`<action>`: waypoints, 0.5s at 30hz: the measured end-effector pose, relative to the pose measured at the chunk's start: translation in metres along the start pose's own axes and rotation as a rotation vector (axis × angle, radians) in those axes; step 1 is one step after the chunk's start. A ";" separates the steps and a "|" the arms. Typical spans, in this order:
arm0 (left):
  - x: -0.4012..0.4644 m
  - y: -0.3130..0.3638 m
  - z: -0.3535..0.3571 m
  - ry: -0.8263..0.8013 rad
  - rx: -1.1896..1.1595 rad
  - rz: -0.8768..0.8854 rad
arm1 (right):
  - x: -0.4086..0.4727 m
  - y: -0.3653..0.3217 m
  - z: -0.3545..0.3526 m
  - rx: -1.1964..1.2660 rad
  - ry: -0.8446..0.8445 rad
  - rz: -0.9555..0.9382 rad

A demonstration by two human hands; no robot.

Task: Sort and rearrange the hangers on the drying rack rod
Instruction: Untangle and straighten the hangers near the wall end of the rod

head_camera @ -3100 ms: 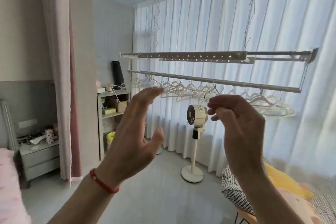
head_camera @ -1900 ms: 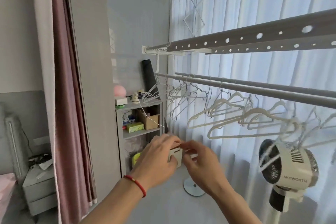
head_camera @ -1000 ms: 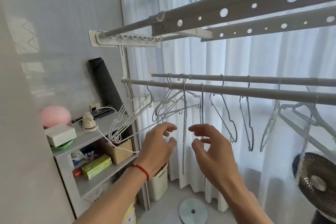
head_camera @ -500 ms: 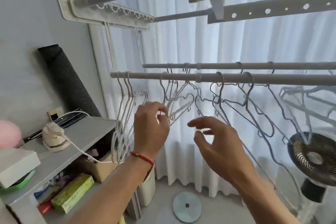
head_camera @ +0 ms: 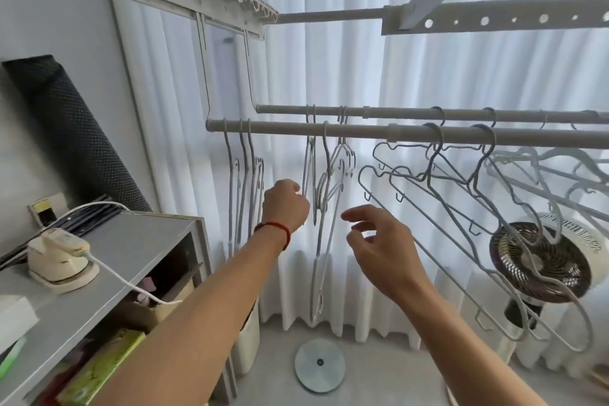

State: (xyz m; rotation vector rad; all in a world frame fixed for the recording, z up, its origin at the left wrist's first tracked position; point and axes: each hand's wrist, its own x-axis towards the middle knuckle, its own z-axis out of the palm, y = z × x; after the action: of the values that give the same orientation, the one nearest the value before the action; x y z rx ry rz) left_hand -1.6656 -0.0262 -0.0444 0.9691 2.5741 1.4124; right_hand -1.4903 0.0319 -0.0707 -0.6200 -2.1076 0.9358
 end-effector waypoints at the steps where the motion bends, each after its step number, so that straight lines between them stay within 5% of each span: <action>1: 0.012 0.003 0.005 -0.028 -0.004 -0.045 | 0.002 0.002 0.001 0.008 0.010 0.009; 9: 0.070 -0.007 0.053 -0.164 -0.284 -0.357 | 0.025 0.019 0.005 0.069 0.020 0.085; 15: 0.090 -0.016 0.066 -0.203 -0.331 -0.367 | 0.036 0.031 0.001 0.082 0.002 0.101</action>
State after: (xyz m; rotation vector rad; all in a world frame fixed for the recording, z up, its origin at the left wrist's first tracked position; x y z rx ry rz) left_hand -1.7243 0.0661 -0.0729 0.5275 2.1399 1.4788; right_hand -1.5088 0.0744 -0.0803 -0.6902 -2.0409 1.0713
